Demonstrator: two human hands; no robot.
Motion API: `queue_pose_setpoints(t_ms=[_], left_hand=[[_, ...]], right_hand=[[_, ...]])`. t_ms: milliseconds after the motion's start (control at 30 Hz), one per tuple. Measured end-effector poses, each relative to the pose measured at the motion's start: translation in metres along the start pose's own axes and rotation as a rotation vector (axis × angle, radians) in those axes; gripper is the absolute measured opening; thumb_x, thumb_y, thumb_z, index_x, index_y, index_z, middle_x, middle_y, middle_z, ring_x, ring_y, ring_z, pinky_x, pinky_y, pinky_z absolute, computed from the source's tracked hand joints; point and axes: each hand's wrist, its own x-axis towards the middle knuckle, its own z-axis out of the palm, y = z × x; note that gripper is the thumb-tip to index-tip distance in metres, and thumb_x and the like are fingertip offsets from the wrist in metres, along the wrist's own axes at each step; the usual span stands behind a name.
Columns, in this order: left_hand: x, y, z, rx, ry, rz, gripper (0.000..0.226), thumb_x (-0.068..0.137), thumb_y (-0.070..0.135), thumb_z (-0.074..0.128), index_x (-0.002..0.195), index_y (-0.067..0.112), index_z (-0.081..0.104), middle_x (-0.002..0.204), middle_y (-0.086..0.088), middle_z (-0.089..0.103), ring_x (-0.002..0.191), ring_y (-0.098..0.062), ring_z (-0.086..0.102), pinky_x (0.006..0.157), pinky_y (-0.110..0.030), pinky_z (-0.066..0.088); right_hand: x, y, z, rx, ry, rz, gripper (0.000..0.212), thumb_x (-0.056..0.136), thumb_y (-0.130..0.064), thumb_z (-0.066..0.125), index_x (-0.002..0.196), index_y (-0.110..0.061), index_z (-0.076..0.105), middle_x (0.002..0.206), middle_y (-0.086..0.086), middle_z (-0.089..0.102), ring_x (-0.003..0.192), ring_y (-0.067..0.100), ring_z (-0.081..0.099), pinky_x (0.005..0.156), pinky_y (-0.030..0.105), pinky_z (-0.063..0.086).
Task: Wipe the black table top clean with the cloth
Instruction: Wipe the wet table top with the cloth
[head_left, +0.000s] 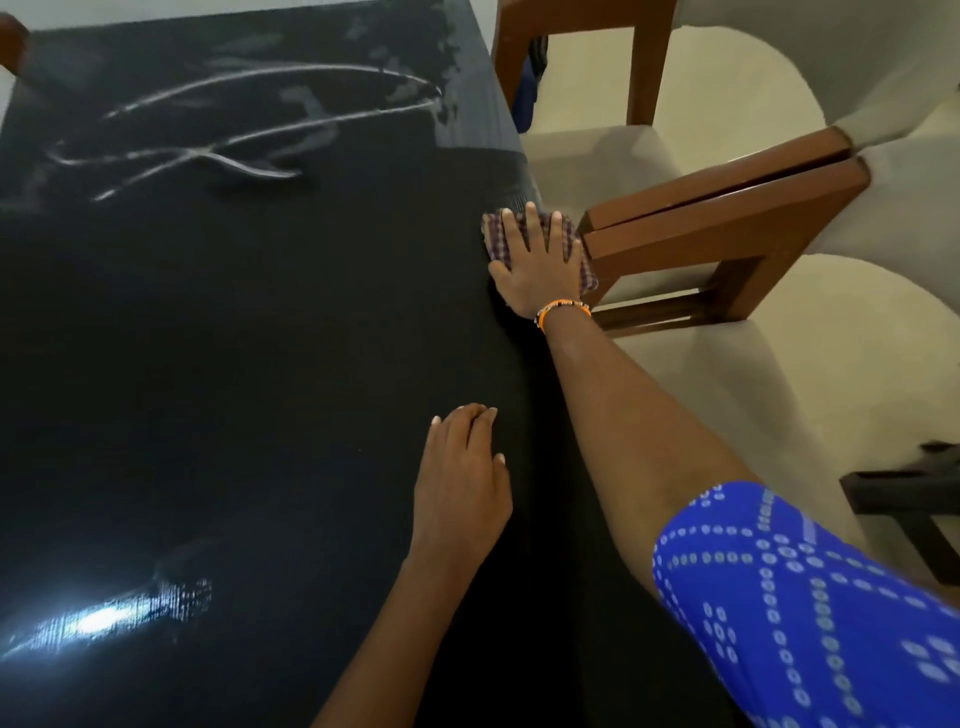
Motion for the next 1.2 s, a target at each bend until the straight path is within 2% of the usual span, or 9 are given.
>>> queue_pose_setpoints(t_ms=[167,333,567,833,1033,1200], left_hand=[[-0.017,-0.006,-0.006,0.008,-0.008,0.008,0.050,0.087,0.007,0.051,0.136,0.010,0.042,0.140,-0.004,0.044,0.135,-0.016,0.033,0.116,-0.030,0.006],[-0.043,-0.005,-0.011,-0.003,-0.048,0.045,0.057,0.085,-0.001,0.044,0.140,0.013,0.036,0.145,-0.001,0.036,0.141,-0.013,0.020,0.114,-0.025,-0.006],[-0.101,0.022,-0.010,-0.033,-0.107,0.136,0.059,0.086,0.003,0.044,0.142,0.016,0.032,0.147,0.001,0.033,0.141,-0.011,0.018,0.114,-0.026,-0.003],[-0.211,0.045,0.007,-0.047,-0.215,0.251,0.059,0.086,0.004,0.042,0.142,0.016,0.032,0.147,-0.001,0.034,0.141,-0.013,0.019,0.113,-0.023,-0.001],[-0.281,0.049,0.017,-0.006,-0.301,0.250,0.057,0.091,0.015,0.045,0.145,0.019,0.026,0.152,0.001,0.026,0.143,-0.012,0.014,0.113,-0.022,0.000],[-0.317,0.047,0.022,0.046,-0.321,0.256,0.057,0.092,0.015,0.044,0.145,0.019,0.026,0.153,0.000,0.026,0.143,-0.013,0.015,0.114,-0.025,0.003]], right_hand=[[0.004,0.001,-0.006,0.014,-0.044,0.002,0.066,0.095,-0.044,0.036,0.150,-0.029,0.005,0.161,0.002,-0.002,0.147,0.033,-0.005,0.116,0.054,0.003],[-0.055,0.013,-0.003,-0.007,-0.040,-0.013,0.068,0.094,-0.045,0.038,0.150,-0.028,0.003,0.161,0.004,-0.002,0.146,0.035,-0.004,0.117,0.055,0.007],[-0.177,0.031,0.001,-0.013,-0.060,0.016,0.070,0.094,-0.046,0.039,0.150,-0.028,0.001,0.161,0.003,-0.003,0.147,0.033,-0.005,0.118,0.053,0.006],[-0.338,0.049,0.004,-0.025,-0.063,0.077,0.070,0.094,-0.044,0.039,0.150,-0.029,0.000,0.161,0.002,-0.003,0.147,0.032,-0.005,0.117,0.054,0.009],[-0.442,0.070,0.014,-0.081,-0.036,0.077,0.072,0.092,-0.046,0.038,0.150,-0.029,-0.001,0.161,0.003,-0.002,0.147,0.031,-0.004,0.118,0.049,0.009],[-0.514,0.088,0.025,-0.097,-0.001,0.090,0.072,0.092,-0.046,0.036,0.150,-0.029,-0.003,0.161,0.003,-0.001,0.148,0.031,-0.003,0.117,0.047,0.012]])
